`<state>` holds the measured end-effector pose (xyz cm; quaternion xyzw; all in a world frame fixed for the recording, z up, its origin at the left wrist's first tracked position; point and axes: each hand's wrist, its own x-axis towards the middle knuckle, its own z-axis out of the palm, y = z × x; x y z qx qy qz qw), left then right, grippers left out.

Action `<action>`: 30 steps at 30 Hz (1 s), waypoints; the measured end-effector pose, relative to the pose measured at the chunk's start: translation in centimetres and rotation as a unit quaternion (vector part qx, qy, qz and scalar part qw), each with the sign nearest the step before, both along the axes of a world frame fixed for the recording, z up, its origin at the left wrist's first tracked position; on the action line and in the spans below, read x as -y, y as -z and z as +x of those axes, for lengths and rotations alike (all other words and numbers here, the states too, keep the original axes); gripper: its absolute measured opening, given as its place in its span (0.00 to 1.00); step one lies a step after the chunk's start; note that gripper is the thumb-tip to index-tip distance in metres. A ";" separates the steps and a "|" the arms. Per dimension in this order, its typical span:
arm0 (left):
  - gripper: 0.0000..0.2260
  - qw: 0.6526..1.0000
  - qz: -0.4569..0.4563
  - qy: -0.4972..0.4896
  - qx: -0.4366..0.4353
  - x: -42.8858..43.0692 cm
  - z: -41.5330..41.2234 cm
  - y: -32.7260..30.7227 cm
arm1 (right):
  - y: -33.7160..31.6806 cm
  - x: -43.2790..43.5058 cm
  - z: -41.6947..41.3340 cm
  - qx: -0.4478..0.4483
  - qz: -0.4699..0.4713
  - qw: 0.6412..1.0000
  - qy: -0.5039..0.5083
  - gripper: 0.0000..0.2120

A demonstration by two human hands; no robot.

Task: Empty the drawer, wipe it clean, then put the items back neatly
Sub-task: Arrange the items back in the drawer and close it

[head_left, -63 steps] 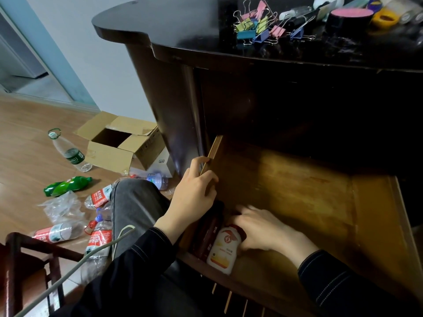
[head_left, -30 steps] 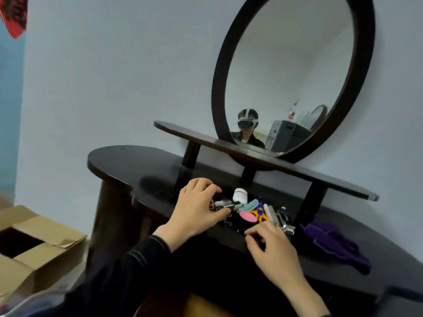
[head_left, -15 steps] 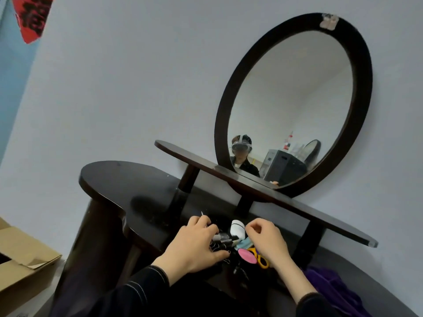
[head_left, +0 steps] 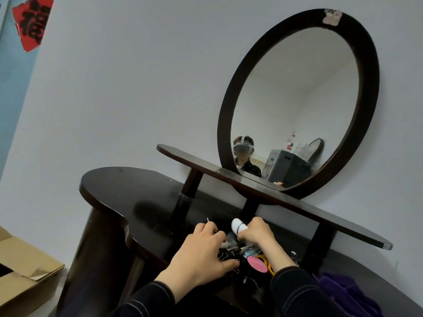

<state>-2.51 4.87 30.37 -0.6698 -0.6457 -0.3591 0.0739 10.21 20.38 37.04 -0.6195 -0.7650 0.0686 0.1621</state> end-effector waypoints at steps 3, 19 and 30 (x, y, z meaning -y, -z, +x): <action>0.26 1.000 0.020 0.006 0.016 0.1 0.0 -0.1 | -0.6 0.5 0.5 -0.050 0.073 0.995 -0.054 0.13; 0.09 0.993 0.065 0.005 0.100 1.2 0.0 -0.7 | 4.9 12.4 6.9 -0.491 0.088 0.843 -0.201 0.12; 0.07 0.961 0.194 0.040 0.190 6.3 0.6 0.6 | 5.1 13.8 8.5 -0.546 -0.050 0.813 -0.197 0.13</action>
